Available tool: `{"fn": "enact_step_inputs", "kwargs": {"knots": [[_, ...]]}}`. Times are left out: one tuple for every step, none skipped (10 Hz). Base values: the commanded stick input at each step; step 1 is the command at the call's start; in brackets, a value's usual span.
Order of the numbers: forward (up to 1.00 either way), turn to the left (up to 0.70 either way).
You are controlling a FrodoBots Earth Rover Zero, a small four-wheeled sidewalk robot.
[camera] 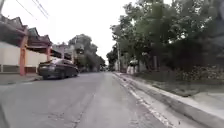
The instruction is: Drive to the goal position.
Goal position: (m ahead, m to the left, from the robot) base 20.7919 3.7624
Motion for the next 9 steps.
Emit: {"fn": "enact_step_inputs", "kwargs": {"knots": [[1.0,0.0],[1.0,0.0],[1.0,0.0],[1.0,0.0],[1.0,0.0],[1.0,0.0],[1.0,0.0],[1.0,0.0],[1.0,0.0]]}}
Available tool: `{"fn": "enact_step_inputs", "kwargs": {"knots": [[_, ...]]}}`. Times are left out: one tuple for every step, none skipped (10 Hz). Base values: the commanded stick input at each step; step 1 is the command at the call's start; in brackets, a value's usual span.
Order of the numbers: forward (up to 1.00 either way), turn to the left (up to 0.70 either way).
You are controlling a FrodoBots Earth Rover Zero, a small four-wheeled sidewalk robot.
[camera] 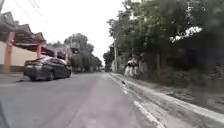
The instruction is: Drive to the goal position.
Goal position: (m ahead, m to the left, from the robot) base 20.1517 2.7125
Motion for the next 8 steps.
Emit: {"fn": "enact_step_inputs", "kwargs": {"knots": [[1.0,0.0],[1.0,0.0],[1.0,0.0],[1.0,0.0],[1.0,0.0],[1.0,0.0],[1.0,0.0],[1.0,0.0]]}}
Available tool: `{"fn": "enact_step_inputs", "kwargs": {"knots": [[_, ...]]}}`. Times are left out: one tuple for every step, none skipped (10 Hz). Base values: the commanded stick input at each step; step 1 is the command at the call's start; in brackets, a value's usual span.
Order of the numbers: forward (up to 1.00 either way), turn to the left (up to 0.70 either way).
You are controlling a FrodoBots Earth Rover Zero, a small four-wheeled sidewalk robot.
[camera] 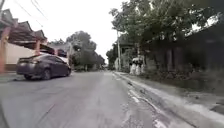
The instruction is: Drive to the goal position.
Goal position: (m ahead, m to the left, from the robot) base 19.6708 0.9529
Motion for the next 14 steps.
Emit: {"fn": "enact_step_inputs", "kwargs": {"knots": [[1.0,-0.01],[1.0,-0.24],[1.0,-0.24],[1.0,-0.05],[1.0,0.0],[1.0,0.0],[1.0,0.0],[1.0,0.0],[1.0,0.0],[1.0,0.0],[1.0,0.0],[1.0,0.0],[1.0,0.0],[1.0,0.0]]}}
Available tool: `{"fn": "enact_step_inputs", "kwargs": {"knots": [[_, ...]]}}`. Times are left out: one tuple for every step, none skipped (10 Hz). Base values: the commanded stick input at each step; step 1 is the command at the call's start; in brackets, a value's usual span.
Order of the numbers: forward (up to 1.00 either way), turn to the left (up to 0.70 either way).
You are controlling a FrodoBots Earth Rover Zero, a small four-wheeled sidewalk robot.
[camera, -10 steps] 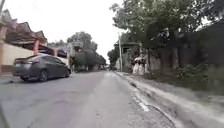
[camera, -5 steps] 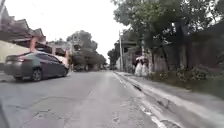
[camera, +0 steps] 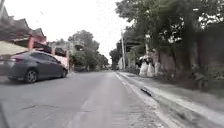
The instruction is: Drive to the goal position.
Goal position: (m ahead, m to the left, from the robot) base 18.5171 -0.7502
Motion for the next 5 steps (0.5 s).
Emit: {"fn": "enact_step_inputs", "kwargs": {"knots": [[1.0,0.0],[1.0,0.0],[1.0,0.0],[1.0,0.0],[1.0,0.0]]}}
